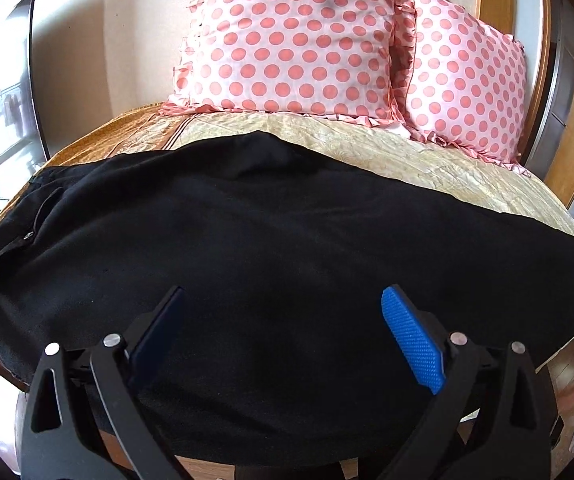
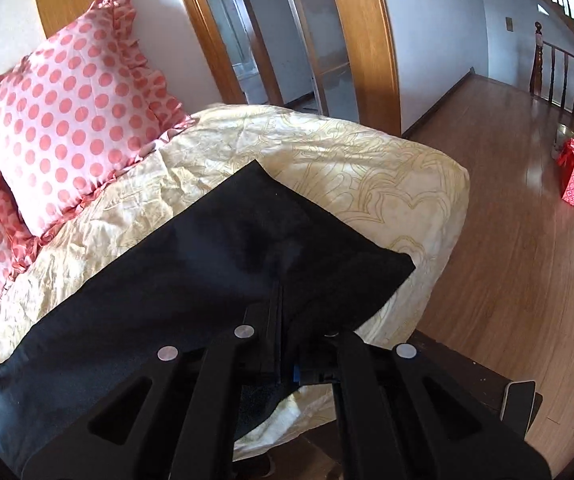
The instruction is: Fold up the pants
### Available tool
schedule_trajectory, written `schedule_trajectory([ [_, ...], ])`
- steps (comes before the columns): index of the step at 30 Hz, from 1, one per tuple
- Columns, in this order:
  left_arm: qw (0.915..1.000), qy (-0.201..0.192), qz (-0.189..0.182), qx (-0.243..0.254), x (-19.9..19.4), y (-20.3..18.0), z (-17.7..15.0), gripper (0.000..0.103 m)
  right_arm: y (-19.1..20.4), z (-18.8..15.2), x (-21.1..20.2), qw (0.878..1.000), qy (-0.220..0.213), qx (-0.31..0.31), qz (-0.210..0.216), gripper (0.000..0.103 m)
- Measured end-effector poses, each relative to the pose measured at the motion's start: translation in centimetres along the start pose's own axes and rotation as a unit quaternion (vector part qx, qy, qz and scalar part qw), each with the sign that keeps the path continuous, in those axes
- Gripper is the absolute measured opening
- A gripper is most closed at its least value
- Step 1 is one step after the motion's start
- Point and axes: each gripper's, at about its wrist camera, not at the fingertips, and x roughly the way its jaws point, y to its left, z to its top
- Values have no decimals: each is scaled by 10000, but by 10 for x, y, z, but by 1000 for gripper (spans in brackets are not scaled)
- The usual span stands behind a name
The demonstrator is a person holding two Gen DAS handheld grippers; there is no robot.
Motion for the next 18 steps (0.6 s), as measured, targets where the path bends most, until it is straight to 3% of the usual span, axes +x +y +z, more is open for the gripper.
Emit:
schedule_trajectory([
  [3,9999,96,-33,-86,2,4,-2,98,9,0,3,9992,181,-275,-233,4],
  [5,9999,82,-42,-99,2,5,-5,98,1,0,-5,9994,188,-119,-264,27],
  [7,9999,115,-65,-87,3,5,-5,98,-9,1,-15,9991,40,-6,-424,40],
  [12,9998,62,-206,9,3,-1,-4,98,-20,9,-45,9969,-434,62,-661,41],
  [13,9997,46,-228,41,3,-3,-4,98,-10,11,-49,9973,-496,-118,-526,41],
  [16,9996,24,-244,127,4,-9,-3,98,39,15,-52,9946,-377,-878,407,41],
  [18,9996,5,-210,192,4,-13,-4,98,85,10,-46,9809,-117,-1542,1180,41],
])
